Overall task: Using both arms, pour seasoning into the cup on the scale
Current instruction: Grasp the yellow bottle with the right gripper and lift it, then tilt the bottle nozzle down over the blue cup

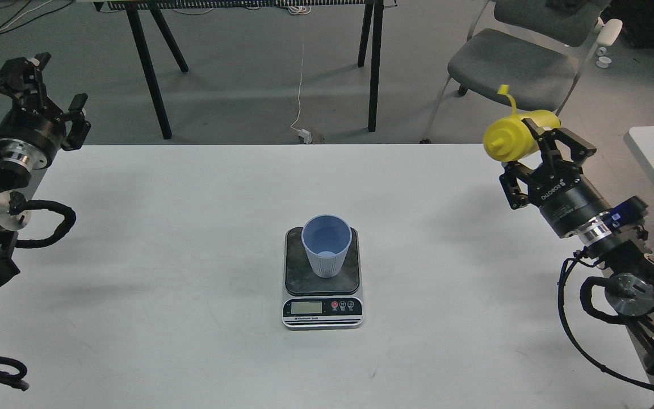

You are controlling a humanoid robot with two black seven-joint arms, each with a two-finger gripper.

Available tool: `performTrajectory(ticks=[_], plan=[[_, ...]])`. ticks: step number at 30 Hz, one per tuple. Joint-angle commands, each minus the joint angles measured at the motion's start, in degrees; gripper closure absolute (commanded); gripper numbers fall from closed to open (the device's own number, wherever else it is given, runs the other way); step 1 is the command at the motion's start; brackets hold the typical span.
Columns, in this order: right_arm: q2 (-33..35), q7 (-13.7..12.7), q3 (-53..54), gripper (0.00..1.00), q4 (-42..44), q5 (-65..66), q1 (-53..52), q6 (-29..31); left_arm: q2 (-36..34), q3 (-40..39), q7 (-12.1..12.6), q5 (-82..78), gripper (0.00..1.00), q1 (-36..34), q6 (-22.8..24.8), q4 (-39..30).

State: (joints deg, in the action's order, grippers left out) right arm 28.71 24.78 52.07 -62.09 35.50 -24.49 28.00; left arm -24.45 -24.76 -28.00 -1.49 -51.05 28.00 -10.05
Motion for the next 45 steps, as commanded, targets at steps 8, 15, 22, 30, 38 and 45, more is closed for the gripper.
performTrajectory(ticks=[8, 15, 22, 30, 38, 45], plan=[[3.9, -2.81, -22.97, 0.58, -4.35, 24.52, -22.07, -18.58, 0.71, -0.03, 0.0, 0.0, 0.13, -0.1, 0.0, 0.03], [3.55, -2.81, -30.62, 0.59, -4.79, 29.71, -31.57, -24.39, 0.89, -0.03, 0.0, 0.0, 0.13, 0.07, 0.0, 0.03], [1.18, -2.9, -41.15, 0.59, -6.9, 34.8, -40.1, -27.65, 0.8, -0.03, 0.0, 0.0, 0.13, 0.16, 0.0, -0.14], [-1.89, -2.81, -49.52, 0.59, -9.45, 41.57, -45.38, -29.93, 0.36, -0.02, 0.0, 0.0, 0.13, 0.25, 0.0, -0.14], [-5.06, -2.81, -50.66, 0.59, -8.92, 48.61, -47.31, -31.16, 0.54, -0.03, 0.0, 0.0, 0.13, -0.1, 0.0, -0.14], [-6.12, -2.72, -52.59, 0.59, -7.69, 49.49, -49.51, -31.96, 0.36, 0.06, 0.0, 0.0, 0.13, 0.25, 0.0, -0.14]])
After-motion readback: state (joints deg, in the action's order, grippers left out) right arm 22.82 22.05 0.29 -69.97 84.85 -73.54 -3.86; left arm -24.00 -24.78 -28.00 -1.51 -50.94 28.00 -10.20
